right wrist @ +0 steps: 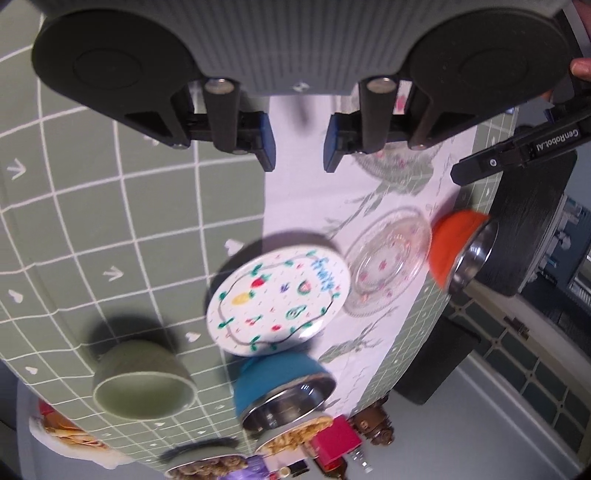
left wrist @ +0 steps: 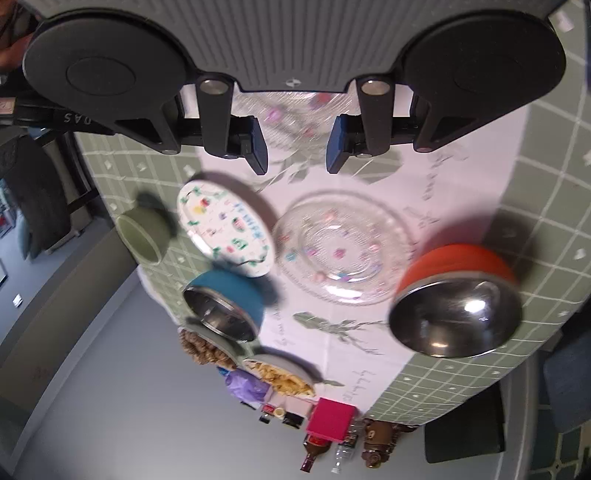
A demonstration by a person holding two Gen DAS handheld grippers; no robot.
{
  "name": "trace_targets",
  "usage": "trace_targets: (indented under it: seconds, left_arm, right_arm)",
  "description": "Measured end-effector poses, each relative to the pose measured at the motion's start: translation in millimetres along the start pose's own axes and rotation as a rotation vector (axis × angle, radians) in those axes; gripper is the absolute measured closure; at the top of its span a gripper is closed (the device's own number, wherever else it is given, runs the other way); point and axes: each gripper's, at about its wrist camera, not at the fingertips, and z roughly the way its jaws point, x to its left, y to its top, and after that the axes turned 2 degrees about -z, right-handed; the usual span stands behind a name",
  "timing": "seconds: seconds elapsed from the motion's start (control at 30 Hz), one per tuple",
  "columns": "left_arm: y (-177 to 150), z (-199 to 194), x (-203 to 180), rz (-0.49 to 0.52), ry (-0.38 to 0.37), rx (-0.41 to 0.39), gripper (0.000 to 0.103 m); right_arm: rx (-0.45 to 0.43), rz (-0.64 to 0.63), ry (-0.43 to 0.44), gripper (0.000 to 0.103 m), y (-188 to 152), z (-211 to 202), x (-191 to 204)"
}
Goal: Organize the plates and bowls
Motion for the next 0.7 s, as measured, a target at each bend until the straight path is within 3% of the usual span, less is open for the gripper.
trace_targets:
  seconds: [0.2, 0.37, 0.47, 0.7]
  left_arm:
    - [17.2, 43.6, -16.3, -0.102, -0.095, 0.037, 0.064]
    - [23.8, 74.6, -26.7, -0.115, -0.099, 0.039, 0.064]
    - [30.3, 88.6, -27.5, -0.102, -0.078, 0.045, 0.074]
    - [42.6, 102.6, -23.7, -0.124, -0.068, 0.012, 0.074]
  right_arm:
    - [-0.038, 0.118, -0.023, 0.074, 32.7, 2.3, -30.0]
    - [-0.08, 0.143, -0.06, 0.074, 60.5, 11.8, -47.7]
    - [-0.08, 0.161, -0.06, 0.074, 69.3, 22.1, -56.4]
    - [-0.064, 0.192, -0.061, 0.074, 75.1, 41.9, -71.4]
